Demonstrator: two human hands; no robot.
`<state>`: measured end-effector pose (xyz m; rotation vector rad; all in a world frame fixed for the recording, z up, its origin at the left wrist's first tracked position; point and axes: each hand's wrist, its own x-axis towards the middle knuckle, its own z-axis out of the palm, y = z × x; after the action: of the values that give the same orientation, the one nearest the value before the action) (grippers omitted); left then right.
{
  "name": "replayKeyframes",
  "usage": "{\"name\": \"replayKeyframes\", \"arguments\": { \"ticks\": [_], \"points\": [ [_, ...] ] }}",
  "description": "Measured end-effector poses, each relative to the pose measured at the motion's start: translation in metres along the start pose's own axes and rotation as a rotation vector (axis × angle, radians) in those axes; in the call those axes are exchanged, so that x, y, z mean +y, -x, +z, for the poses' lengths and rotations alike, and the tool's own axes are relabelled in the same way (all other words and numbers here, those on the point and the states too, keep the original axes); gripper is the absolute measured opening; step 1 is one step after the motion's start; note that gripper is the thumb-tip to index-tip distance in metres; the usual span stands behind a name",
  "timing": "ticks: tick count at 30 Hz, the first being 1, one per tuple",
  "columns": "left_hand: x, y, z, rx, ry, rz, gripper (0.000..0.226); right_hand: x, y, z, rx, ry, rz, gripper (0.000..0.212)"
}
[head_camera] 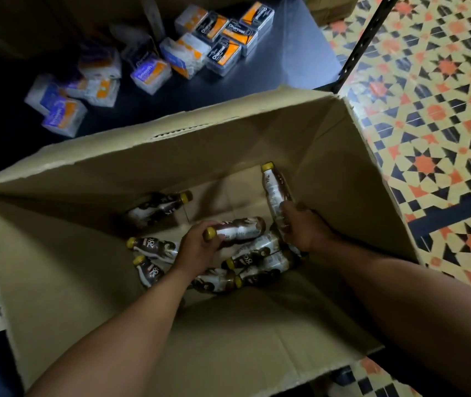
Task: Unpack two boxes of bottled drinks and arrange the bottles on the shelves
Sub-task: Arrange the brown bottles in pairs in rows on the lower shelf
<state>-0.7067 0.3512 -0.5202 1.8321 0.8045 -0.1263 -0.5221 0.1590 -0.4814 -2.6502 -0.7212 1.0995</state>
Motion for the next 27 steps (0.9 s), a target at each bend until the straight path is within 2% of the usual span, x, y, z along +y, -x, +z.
{"name": "replayKeyframes", "arguments": {
  "ticks": [2, 4, 7, 10, 13, 16, 20, 24, 27],
  "points": [
    [0.003, -0.004, -0.003, 0.026, 0.048, -0.008, 0.027, -0.001, 0.004, 0.000, 0.073, -0.187, 0.046, 0.059],
    [0.012, -0.007, -0.005, 0.055, 0.071, 0.004, 0.029, 0.000, 0.006, -0.001, 0.111, -0.352, 0.069, 0.053],
    [0.022, -0.009, -0.013, 0.109, 0.120, -0.005, 0.023, -0.002, 0.008, 0.002, 0.093, -0.516, 0.035, 0.049],
    [0.022, -0.009, -0.025, 0.161, 0.185, -0.043, 0.020, -0.003, 0.004, 0.007, 0.007, -0.615, -0.022, 0.055],
    [0.023, -0.008, -0.034, 0.207, 0.209, -0.017, 0.025, -0.012, 0.003, 0.001, -0.100, -0.591, -0.016, 0.057],
    [0.029, -0.008, -0.040, 0.203, 0.253, -0.025, 0.035, -0.024, -0.003, -0.011, -0.136, -0.579, 0.024, 0.060],
    [0.037, -0.011, -0.045, 0.194, 0.282, -0.073, 0.046, -0.046, -0.017, -0.024, -0.155, -0.592, 0.055, 0.077],
    [0.055, -0.011, -0.055, 0.241, 0.298, 0.000, 0.051, -0.057, -0.022, -0.034, -0.216, -0.741, 0.016, 0.090],
    [0.068, -0.007, -0.067, 0.284, 0.253, 0.070, 0.049, -0.064, -0.021, -0.039, -0.197, -0.686, -0.029, 0.089]
  ]
}}
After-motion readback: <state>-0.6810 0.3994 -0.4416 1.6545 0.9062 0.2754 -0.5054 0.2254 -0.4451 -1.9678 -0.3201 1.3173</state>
